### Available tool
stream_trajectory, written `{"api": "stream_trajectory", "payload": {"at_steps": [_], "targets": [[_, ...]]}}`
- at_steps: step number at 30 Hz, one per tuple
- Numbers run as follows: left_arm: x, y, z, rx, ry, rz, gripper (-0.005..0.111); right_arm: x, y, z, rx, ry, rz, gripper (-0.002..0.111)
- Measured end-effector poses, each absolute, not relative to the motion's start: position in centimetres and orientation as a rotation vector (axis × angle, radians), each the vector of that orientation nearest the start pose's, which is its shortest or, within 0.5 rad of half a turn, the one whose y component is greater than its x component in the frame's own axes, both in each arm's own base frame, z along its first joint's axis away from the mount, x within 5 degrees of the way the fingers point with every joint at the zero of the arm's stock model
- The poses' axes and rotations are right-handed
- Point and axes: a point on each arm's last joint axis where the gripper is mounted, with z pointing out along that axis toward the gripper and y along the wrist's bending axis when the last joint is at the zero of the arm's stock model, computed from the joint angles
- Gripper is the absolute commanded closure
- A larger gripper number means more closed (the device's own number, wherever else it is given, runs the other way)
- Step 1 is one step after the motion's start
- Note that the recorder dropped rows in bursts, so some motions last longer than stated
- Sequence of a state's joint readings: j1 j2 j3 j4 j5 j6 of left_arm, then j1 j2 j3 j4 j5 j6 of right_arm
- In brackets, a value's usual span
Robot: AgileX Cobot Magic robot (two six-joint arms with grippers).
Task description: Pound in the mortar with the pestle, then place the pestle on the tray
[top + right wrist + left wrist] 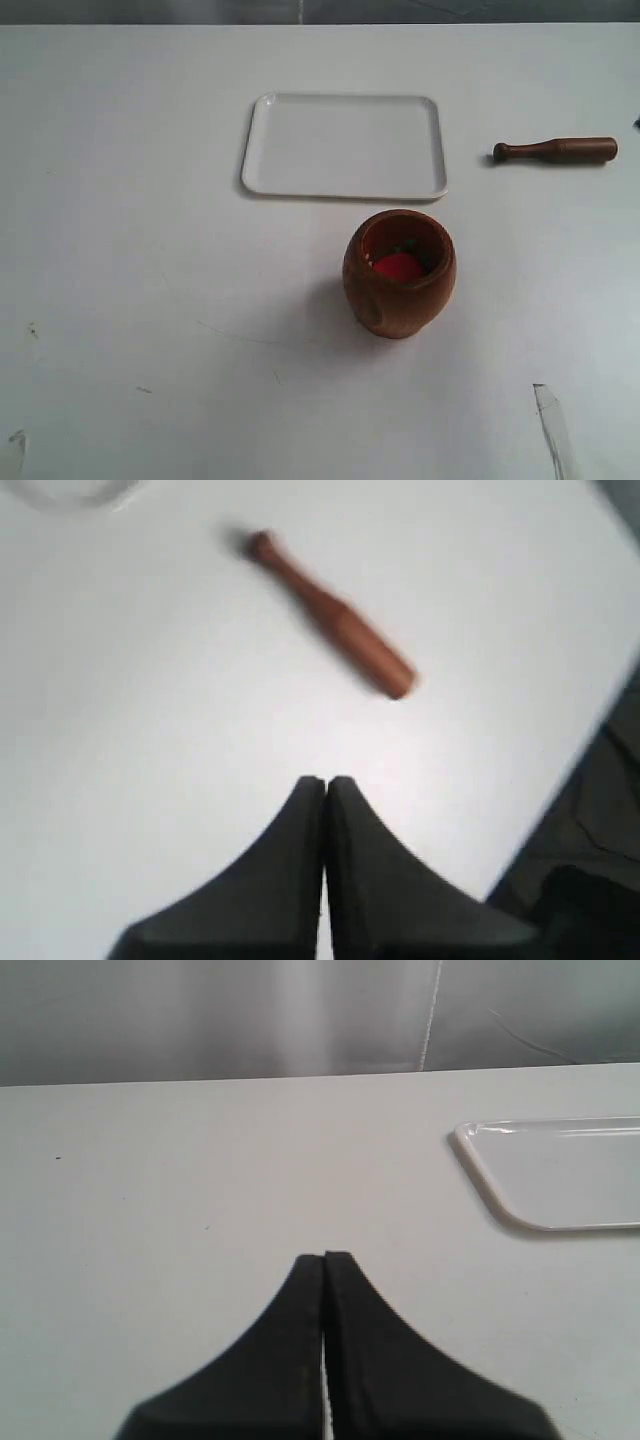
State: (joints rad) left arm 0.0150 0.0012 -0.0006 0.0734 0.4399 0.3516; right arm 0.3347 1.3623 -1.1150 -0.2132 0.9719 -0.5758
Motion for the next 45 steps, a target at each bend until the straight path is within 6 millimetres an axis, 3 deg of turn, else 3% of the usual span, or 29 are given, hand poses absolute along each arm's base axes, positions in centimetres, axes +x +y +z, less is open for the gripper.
{"api": "stream_trajectory", "payload": {"at_steps": [4, 8, 10, 14, 20, 27, 30, 36, 45], "targets": [[5.1, 0.4, 17.4, 0.367, 1.901, 0.32, 0.107, 27.8, 10.6, 27.5, -1.609, 2.349, -0.284, 0.096], [5.1, 0.4, 17.4, 0.367, 1.901, 0.32, 0.107, 30.0, 12.0, 24.1, -1.787, 2.257, -0.287, 0.062], [5.1, 0.4, 17.4, 0.367, 1.901, 0.32, 0.107, 31.2, 12.1, 22.3, -1.85, 2.227, -0.346, 0.051], [5.1, 0.4, 17.4, 0.367, 1.901, 0.32, 0.107, 33.7, 11.3, 19.4, -1.859, 2.174, -0.477, 0.052], [5.1, 0.4, 17.4, 0.367, 1.901, 0.32, 0.107, 36.6, 9.9, 16.1, -1.779, 2.117, -0.489, 0.059], [5.1, 0.4, 17.4, 0.367, 1.901, 0.32, 0.107, 40.4, 7.9, 14.9, -1.665, 2.245, -0.474, 0.06], [5.1, 0.4, 17.4, 0.367, 1.901, 0.32, 0.107, 41.4, 8.0, 15.6, -1.664, 2.283, -0.426, 0.06], [5.1, 0.4, 17.4, 0.367, 1.901, 0.32, 0.107, 41.9, 9.4, 17.2, -1.771, 2.192, -0.253, 0.06], [5.1, 0.4, 17.4, 0.367, 1.901, 0.32, 0.107, 40.8, 9.9, 16.0, -1.922, 2.112, -0.138, 0.06]]}}
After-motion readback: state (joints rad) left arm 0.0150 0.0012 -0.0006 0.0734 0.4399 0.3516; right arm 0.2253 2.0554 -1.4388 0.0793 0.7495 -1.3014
